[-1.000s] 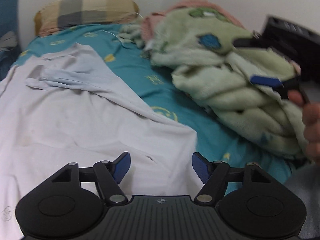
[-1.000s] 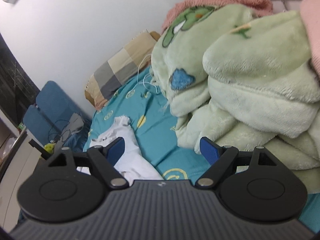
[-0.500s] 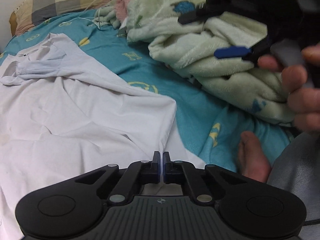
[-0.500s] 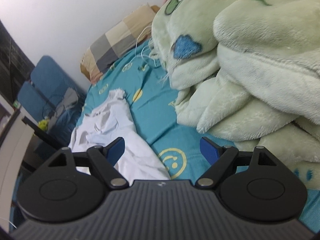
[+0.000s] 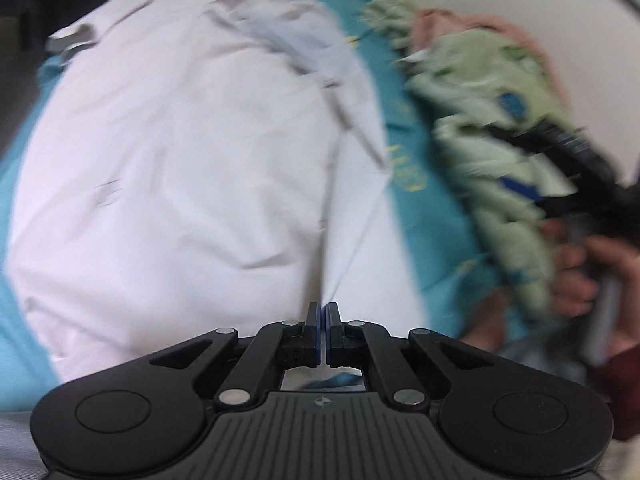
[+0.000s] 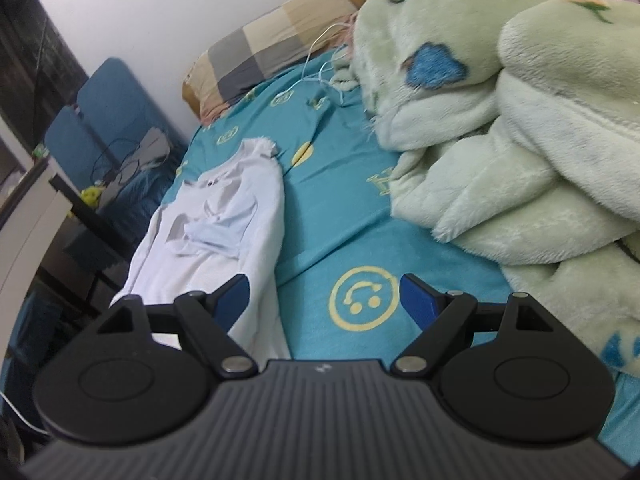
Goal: Fold clothes
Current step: 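Grasp the shirt side edge with the left gripper and fold it toward the collar line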
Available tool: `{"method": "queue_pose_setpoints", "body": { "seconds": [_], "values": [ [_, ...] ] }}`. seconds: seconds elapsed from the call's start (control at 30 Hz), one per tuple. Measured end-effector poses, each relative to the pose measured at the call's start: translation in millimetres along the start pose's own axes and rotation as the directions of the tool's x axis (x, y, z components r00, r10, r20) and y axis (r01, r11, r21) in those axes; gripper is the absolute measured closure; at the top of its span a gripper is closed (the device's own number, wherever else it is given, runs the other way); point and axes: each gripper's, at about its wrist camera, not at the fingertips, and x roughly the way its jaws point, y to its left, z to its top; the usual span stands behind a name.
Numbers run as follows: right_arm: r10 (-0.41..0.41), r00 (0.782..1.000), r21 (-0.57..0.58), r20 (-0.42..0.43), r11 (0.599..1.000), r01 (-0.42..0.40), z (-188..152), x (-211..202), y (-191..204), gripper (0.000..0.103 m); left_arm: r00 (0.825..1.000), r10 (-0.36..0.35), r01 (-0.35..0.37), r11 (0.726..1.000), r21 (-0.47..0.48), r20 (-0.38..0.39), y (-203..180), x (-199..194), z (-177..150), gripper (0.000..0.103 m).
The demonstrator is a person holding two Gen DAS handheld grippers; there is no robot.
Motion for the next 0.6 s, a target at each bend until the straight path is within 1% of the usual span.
{"method": "queue_pose_setpoints", "body": {
  "seconds": [0.03, 0.1, 0.17, 0.23, 0.27, 0.3, 0.33, 0.37, 0.43, 0.47, 0.5, 0.53, 0.57, 0.6],
  "values": [
    [-0.001, 1.0, -0.011, -0.006, 1.0, 0.001, -1.3, 0.9, 3.1, 0.019, 0.999, 0.034, -0.034, 0.999, 0.001, -0.003, 2.9, 5.6, -2.3, 0.101],
    [-0.004, 1.0, -0.036, -0.016, 0.999, 0.003, -4.2, 2.5, 9.2, 0.019, 0.999, 0.049, -0.049, 0.999, -0.005, 0.008, 4.0, 7.5, -1.6, 0.1],
    [-0.011, 1.0, -0.071, -0.024, 0.997, 0.009, -7.9, 3.5, 15.4, 0.019, 0.996, 0.065, -0.067, 0.997, 0.024, 0.054, -5.6, -0.5, 1.9, 0.093],
    [-0.015, 0.999, -0.093, -0.031, 0.996, 0.012, -10.1, 4.9, 19.4, 0.019, 0.988, 0.103, -0.111, 0.992, 0.065, 0.113, -22.1, -14.1, 4.7, 0.072],
    [-0.017, 0.999, -0.102, -0.034, 0.995, 0.013, -11.0, 5.6, 21.0, 0.019, 0.982, 0.126, -0.139, 0.987, 0.086, 0.144, -32.0, -22.1, 5.9, 0.067],
    [-0.018, 0.999, -0.111, -0.038, 0.994, 0.014, -11.9, 6.3, 22.7, 0.019, 0.973, 0.147, -0.168, 0.98, 0.107, 0.176, -41.9, -30.1, 7.2, 0.061],
    [-0.019, 0.999, -0.116, -0.042, 0.993, 0.014, -12.5, 7.1, 23.5, 0.019, 0.967, 0.161, -0.185, 0.976, 0.111, 0.196, -52.7, -41.0, 8.2, 0.051],
    [-0.019, 0.999, -0.118, -0.046, 0.993, 0.014, -12.9, 7.8, 23.7, 0.019, 0.964, 0.17, -0.195, 0.975, 0.11, 0.206, -62.8, -51.8, 9.6, 0.047],
    [-0.021, 0.998, -0.122, -0.054, 0.992, 0.014, -13.7, 9.5, 24.1, 0.019, 0.955, 0.186, -0.216, 0.97, 0.114, 0.231, -84.2, -74.1, 11.9, 0.031],
    [-0.023, 0.998, -0.123, -0.058, 0.992, 0.015, -14.1, 10.6, 24.2, 0.019, 0.949, 0.196, -0.231, 0.965, 0.122, 0.248, -95.3, -86.3, 12.6, 0.025],
    [-0.024, 0.998, -0.125, -0.062, 0.992, 0.016, -14.4, 11.9, 24.5, 0.019, 0.942, 0.206, -0.247, 0.96, 0.13, 0.266, -106.4, -98.5, 13.3, 0.016],
    [-0.023, 0.997, -0.126, -0.068, 0.992, 0.014, -14.5, 13.4, 24.9, 0.019, 0.935, 0.218, -0.264, 0.955, 0.138, 0.281, -117.4, -111.4, 13.3, 0.012],
    [-0.02, 0.997, -0.127, -0.073, 0.992, 0.011, -14.6, 14.7, 25.4, 0.019, 0.926, 0.241, -0.291, 0.946, 0.141, 0.29, -128.3, -124.0, 12.3, 0.011],
    [-0.016, 0.997, -0.127, -0.078, 0.992, 0.006, -14.8, 15.7, 26.0, 0.019, 0.922, 0.249, -0.302, 0.942, 0.148, 0.296, -139.0, -134.6, 13.6, 0.007]
  ]
}}
